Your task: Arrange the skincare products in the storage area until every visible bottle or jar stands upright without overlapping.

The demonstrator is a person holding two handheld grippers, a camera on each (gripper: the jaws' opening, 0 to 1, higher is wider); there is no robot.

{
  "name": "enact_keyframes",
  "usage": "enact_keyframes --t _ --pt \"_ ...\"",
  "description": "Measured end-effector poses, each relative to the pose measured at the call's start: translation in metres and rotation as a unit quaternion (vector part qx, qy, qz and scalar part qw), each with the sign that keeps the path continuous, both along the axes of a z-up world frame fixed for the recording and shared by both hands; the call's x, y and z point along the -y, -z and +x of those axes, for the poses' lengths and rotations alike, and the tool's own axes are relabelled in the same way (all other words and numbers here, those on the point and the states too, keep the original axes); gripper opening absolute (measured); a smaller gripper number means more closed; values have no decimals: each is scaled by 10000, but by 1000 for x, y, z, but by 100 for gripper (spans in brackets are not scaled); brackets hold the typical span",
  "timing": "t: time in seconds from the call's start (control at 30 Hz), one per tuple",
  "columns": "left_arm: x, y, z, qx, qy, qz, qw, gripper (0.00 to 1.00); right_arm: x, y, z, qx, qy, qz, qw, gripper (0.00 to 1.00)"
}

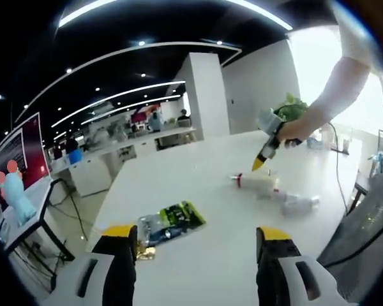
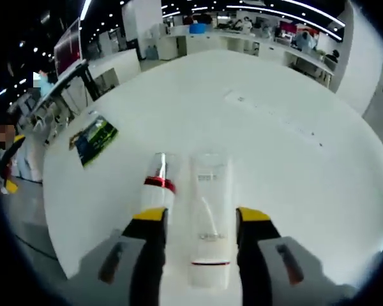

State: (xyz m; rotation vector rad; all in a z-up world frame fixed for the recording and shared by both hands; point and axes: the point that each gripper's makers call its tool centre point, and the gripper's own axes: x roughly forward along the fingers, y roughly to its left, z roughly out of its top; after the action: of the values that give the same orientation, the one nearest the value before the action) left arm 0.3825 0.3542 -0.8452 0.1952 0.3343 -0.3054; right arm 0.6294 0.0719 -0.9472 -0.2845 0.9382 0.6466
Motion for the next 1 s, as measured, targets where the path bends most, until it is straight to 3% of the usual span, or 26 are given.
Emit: enact_keyframes --t 0.37,0.43,0.57,0.6,1.0 --pt "-1 4 0 -98 -17 57 9999 77 3 35 -10 -501 -56 -347 9981 40" --pt "-1 4 0 -104 -11 64 9999 77 2 33 -8 -404 -67 -375 9985 39" --pt "-1 5 0 -120 -6 80 9999 76 3 33 -8 -237 -483 -718 9960 36" --pt "-1 5 0 -121 -4 84 9999 76 -4 33 -10 -268 -539 -563 9966 34" --pt "-1 5 0 -156 1 98 9998 76 -1 32 -3 -51 -769 -646 9949 26"
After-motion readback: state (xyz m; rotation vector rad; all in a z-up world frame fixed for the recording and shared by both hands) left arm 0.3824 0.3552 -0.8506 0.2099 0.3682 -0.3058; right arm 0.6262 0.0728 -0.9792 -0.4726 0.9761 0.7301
